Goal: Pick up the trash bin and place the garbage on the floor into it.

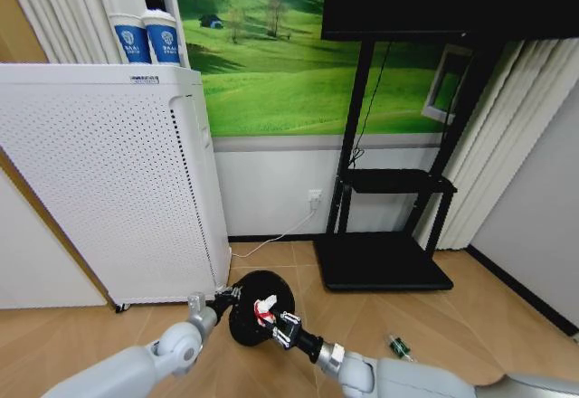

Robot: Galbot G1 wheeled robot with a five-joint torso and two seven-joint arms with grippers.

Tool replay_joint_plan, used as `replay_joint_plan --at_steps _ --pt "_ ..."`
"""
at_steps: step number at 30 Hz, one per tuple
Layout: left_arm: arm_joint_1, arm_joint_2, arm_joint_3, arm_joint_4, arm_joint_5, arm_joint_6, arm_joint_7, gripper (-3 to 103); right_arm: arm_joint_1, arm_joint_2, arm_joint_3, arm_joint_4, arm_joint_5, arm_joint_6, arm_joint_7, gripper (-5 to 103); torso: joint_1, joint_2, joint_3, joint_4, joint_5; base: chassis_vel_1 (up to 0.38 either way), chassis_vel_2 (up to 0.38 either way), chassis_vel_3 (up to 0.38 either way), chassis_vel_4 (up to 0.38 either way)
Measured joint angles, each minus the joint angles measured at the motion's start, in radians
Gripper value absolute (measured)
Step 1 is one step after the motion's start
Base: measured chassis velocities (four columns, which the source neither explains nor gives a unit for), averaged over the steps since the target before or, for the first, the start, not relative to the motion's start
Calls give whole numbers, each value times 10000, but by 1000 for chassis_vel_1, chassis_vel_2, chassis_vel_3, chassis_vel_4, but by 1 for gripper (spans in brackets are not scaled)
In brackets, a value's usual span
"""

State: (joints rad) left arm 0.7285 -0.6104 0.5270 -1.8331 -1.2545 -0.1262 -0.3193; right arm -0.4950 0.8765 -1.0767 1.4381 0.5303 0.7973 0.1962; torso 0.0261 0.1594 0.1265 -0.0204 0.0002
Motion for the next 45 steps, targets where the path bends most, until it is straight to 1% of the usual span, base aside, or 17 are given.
replay_joint_plan --at_steps 2,4,6,7,12,13,15,16,19,20,23,24,27,28,30,34,45 --pt "267 54 -97 -173 55 13 12 7 57 89 -18 -274 110 -1 16 24 -1 0 0 1 -2 0 0 0 0" --pt "388 73 -181 -206 108 14 26 7 62 69 -18 -333 173 -1 -36 27 -1 0 0 1 -2 0 0 0 0" --pt "749 92 -436 -278 195 13 59 7 34 -53 22 -354 291 -1 -140 38 -1 1 -1 0 -3 0 0 0 0" --pt "749 92 -436 -278 195 13 59 7 34 -53 22 -354 291 -1 -140 38 -1 1 -1 0 -3 0 0 0 0" --pt "1210 127 -851 -331 310 -11 141 7 -174 -305 248 -179 227 -2 -157 60 -1 1 -1 -2 -4 0 0 0 0" --pt "1210 127 -851 -331 310 -11 141 7 -174 -305 248 -179 227 -2 -157 60 -1 1 -1 -2 -4 0 0 0 0" --pt "1372 198 -1020 -377 341 -38 166 7 -227 -373 300 -62 145 -2 -115 71 -1 1 -1 -2 -2 0 0 0 0" --pt "1372 198 -1020 -377 341 -38 166 7 -227 -373 300 -62 145 -2 -115 71 -1 1 -1 -2 -2 0 0 0 0" --pt "1703 242 -1333 -465 452 -92 171 7 -343 -399 522 -26 -59 -4 173 87 -1 2 -1 -2 -1 0 0 0 0" --pt "1703 242 -1333 -465 452 -92 171 7 -343 -399 522 -26 -59 -4 173 87 -1 2 -1 -2 -1 0 0 0 0" --pt "2377 206 -2043 -472 719 -184 172 7 -592 -525 1411 -205 195 -5 226 96 -1 2 -1 -1 -2 0 0 0 0" --pt "2377 206 -2043 -472 719 -184 172 7 -592 -525 1411 -205 195 -5 226 96 -1 2 -1 -1 -2 0 0 0 0" --pt "3475 217 -3456 -574 985 -246 303 7 -1022 -1000 2839 -526 578 -5 -456 100 -1 2 -2 1 -4 0 0 0 0" --pt "3475 217 -3456 -574 985 -246 303 7 -1022 -1000 2839 -526 578 -5 -456 100 -1 2 -2 1 -4 0 0 0 0" --pt "4207 328 -4317 -743 1156 -301 411 7 -1505 -1400 3859 -666 654 0 -918 100 -2 2 -2 -1 -1 0 0 0 0" --pt "4791 474 -4959 -1005 1239 -370 493 7 -2143 -1705 4677 -536 668 7 -1151 100 -2 3 -2 -1 -3 -15 -9 10 12" --pt "5510 594 -5406 -1389 1377 -407 530 7 -2736 -1718 5002 -237 381 12 -1003 100 -2 2 0 0 0 -119 -137 126 123"
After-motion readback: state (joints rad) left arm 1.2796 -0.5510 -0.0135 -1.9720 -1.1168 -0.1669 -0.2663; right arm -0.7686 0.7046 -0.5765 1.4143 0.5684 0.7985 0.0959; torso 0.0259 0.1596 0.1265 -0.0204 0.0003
